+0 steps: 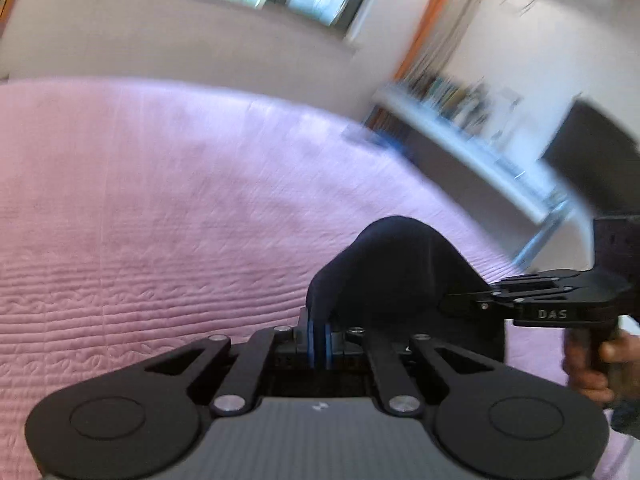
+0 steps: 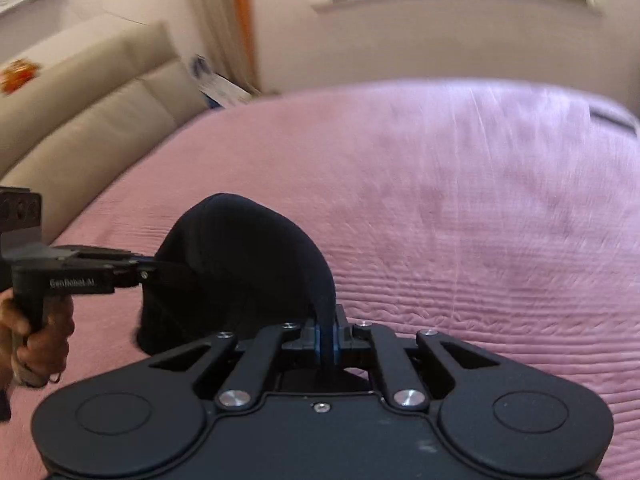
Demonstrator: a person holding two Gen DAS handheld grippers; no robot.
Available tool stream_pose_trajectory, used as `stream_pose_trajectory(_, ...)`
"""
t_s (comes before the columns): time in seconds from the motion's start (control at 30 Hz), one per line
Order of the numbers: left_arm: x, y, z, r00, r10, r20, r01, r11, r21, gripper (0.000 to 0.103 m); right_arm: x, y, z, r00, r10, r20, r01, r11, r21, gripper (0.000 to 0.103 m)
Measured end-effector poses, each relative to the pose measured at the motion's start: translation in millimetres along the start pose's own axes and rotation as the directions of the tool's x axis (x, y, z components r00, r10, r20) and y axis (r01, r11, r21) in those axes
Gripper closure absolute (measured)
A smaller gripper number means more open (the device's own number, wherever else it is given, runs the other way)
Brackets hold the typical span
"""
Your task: Fold large clothes
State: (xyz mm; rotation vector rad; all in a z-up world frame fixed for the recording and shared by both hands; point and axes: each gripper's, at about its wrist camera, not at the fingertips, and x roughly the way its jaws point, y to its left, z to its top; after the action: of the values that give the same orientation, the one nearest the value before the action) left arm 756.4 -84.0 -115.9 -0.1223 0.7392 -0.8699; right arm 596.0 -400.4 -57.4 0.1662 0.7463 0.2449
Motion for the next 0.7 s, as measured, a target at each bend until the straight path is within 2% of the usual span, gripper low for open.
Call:
stream_pose_trajectory(0.07,-41.4,-24.5,-11.1,0.999,-0.025,0.04,0.024,0.999,0.028,0.098,-41.7,23.5,-9.0,0.999,0.009,0.043,-0.006,0.998,-0.066,0.096)
stream_pose_trajectory(0.2,-114.4,-82.7,-47.0,0.997,-0.014,0.08,0.004,0.993,0.118,0.098,-118.9,77.2,-41.6,0.994,0.004,0.11,0.018,0.98,-0.196,0.096)
stream_pose_trajectory(0.3,-157.8,-118.2,-81.7,0.996,0.03,0.087,-0.042,0.988,0.146,0.097,-158.7,108.9,-76.1,0.99,0.003,0.144,0.032,0.971,-0.236,0.096)
stream_pose_trajectory(0.37,-174.0,-135.6,-108.9,0.994,0.076,0.077,-0.087,0.985,0.15,0.097,-162.7,125.2,-106.6,0.989,-0.032,0.145,0.073,0.956,-0.285,0.096)
stream_pose_trajectory(0.4,-178.3,-141.7,-122.1,0.994,0.092,0.051,-0.098,0.985,0.14,0.097,-162.4,133.0,-122.0,0.988,-0.048,0.144,0.092,0.945,-0.315,0.096)
stream_pose_trajectory(0.47,-180.8,-149.6,-156.5,0.991,0.13,-0.02,-0.126,0.984,0.126,0.097,-157.3,150.2,-160.0,0.982,-0.092,0.162,0.153,0.895,-0.418,0.096)
stream_pose_trajectory(0.53,-186.4,-150.9,-191.5,0.985,0.14,-0.104,-0.132,0.988,0.083,0.097,-147.7,159.8,-190.7,0.987,-0.108,0.116,0.152,0.846,-0.51,0.095)
stream_pose_trajectory(0.57,-189.1,-151.2,-209.3,0.978,0.147,-0.145,-0.139,0.988,0.062,0.097,-146.8,160.1,-203.7,0.992,-0.101,0.073,0.124,0.838,-0.532,0.094)
stream_pose_trajectory(0.6,-192.0,-151.1,-224.6,0.971,0.153,-0.185,-0.148,0.988,0.041,0.096,-147.0,159.8,-215.7,0.996,-0.092,0.01,0.083,0.835,-0.544,0.089)
stream_pose_trajectory(0.63,-195.8,-150.5,-240.7,0.96,0.146,-0.237,-0.148,0.989,0.011,0.095,-149.3,158.4,-224.2,0.995,-0.091,-0.049,0.05,0.839,-0.541,0.078)
stream_pose_trajectory(0.7,-200.1,-148.0,-265.8,0.935,0.113,-0.335,-0.126,0.992,-0.019,0.092,-155.0,152.8,-237.5,0.982,-0.086,-0.169,-0.012,0.861,-0.508,0.068)
